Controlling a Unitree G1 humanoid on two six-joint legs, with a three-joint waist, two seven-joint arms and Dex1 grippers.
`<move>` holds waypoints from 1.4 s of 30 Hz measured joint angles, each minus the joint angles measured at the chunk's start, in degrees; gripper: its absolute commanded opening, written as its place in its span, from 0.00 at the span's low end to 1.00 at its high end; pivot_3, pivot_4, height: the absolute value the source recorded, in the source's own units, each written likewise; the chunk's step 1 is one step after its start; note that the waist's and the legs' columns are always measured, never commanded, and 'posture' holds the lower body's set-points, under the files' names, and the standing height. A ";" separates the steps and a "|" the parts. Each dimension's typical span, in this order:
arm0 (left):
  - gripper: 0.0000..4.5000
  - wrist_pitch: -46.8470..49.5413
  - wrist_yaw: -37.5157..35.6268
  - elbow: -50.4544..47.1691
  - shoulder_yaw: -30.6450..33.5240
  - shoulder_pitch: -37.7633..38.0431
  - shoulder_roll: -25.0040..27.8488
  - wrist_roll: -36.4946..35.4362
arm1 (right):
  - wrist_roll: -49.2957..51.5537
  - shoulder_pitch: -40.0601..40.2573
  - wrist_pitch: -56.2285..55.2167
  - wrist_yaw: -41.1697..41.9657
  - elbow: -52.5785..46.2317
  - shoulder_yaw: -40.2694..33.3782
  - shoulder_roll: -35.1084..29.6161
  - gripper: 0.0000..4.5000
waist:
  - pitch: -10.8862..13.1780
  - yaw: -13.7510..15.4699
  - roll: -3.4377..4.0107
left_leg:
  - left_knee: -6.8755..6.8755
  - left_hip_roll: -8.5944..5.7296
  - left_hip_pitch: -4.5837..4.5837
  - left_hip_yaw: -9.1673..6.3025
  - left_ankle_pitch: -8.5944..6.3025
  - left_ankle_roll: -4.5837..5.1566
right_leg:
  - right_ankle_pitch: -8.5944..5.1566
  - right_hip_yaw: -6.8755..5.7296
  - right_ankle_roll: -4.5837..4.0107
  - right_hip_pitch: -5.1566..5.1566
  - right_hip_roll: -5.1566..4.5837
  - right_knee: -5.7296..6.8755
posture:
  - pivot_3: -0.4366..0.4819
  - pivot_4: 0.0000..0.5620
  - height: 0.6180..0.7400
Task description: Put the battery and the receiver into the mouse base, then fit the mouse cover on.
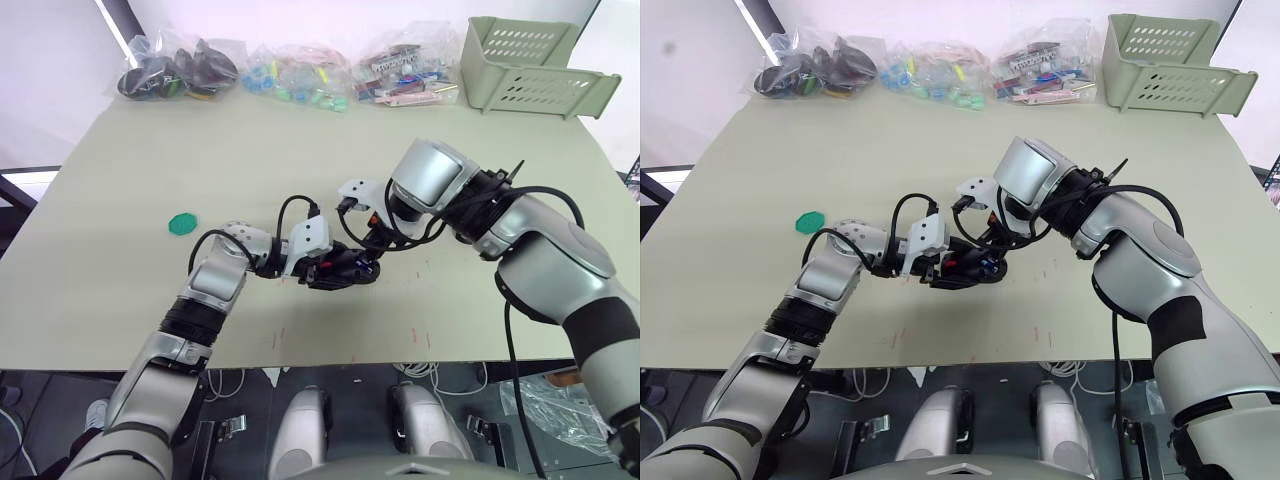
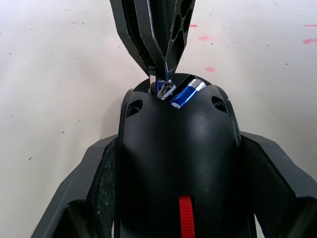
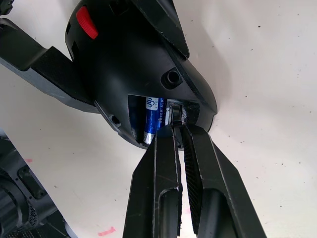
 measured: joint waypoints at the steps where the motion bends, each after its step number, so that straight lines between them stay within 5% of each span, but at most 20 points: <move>1: 0.65 -0.01 0.01 0.00 0.00 0.00 -0.02 0.02 | 0.00 0.00 0.04 0.04 0.00 0.00 0.00 0.00 | 0.00 0.00 0.00 | 0.00 0.00 0.00 0.00 0.00 0.00 | 0.00 0.00 0.00 0.00 0.00 0.00 | 0.48 0.27 1.00; 42: 0.65 -1.49 1.22 0.63 0.03 -0.01 -0.83 0.26 | -3.18 -5.83 -2.33 7.29 3.77 5.12 0.77 0.00 | 0.00 -0.02 0.01 | 0.00 0.00 0.00 -0.01 0.00 0.00 | 0.00 -0.01 0.00 0.00 0.00 0.00 | 0.48 0.27 1.00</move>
